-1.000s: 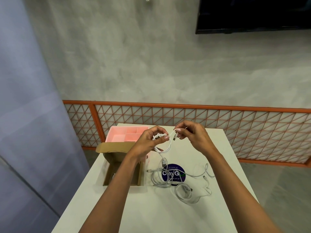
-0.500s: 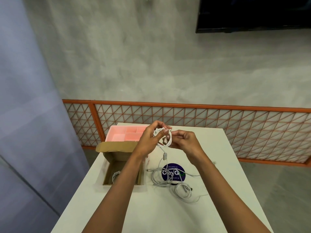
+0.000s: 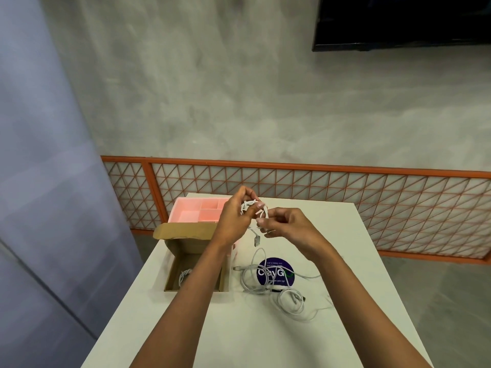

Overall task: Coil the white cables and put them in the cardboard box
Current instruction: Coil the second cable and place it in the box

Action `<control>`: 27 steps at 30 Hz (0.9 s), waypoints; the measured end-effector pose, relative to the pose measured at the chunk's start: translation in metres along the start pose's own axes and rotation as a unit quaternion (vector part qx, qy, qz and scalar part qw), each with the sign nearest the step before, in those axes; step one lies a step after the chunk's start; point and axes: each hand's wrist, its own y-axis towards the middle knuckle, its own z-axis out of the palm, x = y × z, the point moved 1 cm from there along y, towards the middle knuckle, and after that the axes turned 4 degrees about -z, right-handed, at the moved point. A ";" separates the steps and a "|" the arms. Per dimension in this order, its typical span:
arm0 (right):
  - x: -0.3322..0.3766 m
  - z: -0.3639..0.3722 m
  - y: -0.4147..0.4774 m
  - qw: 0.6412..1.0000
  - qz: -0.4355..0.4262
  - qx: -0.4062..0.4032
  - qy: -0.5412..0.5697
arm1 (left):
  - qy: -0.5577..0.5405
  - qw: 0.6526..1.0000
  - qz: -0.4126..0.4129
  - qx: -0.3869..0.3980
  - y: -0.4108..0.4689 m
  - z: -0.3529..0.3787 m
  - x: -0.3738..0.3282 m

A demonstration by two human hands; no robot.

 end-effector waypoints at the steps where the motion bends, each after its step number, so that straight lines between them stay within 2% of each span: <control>1: 0.000 -0.001 0.001 1.000 -0.001 -0.023 -0.012 | 0.007 1.000 -0.001 -0.003 0.000 0.000 0.000; 5: 0.007 -0.005 0.002 0.989 -0.008 -0.109 -0.104 | 0.015 1.000 -0.008 -0.011 -0.001 -0.001 0.004; 8: 0.011 -0.010 0.005 0.993 -0.015 -0.092 -0.073 | 0.041 0.999 -0.002 -0.009 -0.003 -0.003 0.007; 11: 0.014 -0.020 0.005 0.998 -0.017 -0.048 -0.038 | -0.032 0.999 -0.035 0.008 -0.005 -0.005 0.006; 14: 0.009 -0.024 0.007 0.992 -0.009 -0.036 -0.121 | -0.066 0.996 -0.052 0.024 -0.006 -0.006 0.002; 17: 0.000 -0.024 0.013 0.956 -0.044 -0.073 -0.282 | -0.074 0.995 -0.067 0.021 -0.005 -0.005 0.001; 18: -0.003 -0.022 0.014 0.949 -0.054 -0.081 -0.301 | -0.076 0.994 -0.071 0.018 -0.005 -0.004 0.001; 24: -0.017 -0.006 0.009 0.977 -0.035 -0.125 -0.169 | -0.080 0.994 -0.070 -0.005 -0.005 0.003 0.006; 27: -0.020 0.001 0.011 0.993 0.011 -0.115 -0.037 | -0.080 0.994 -0.070 -0.019 -0.004 0.004 0.007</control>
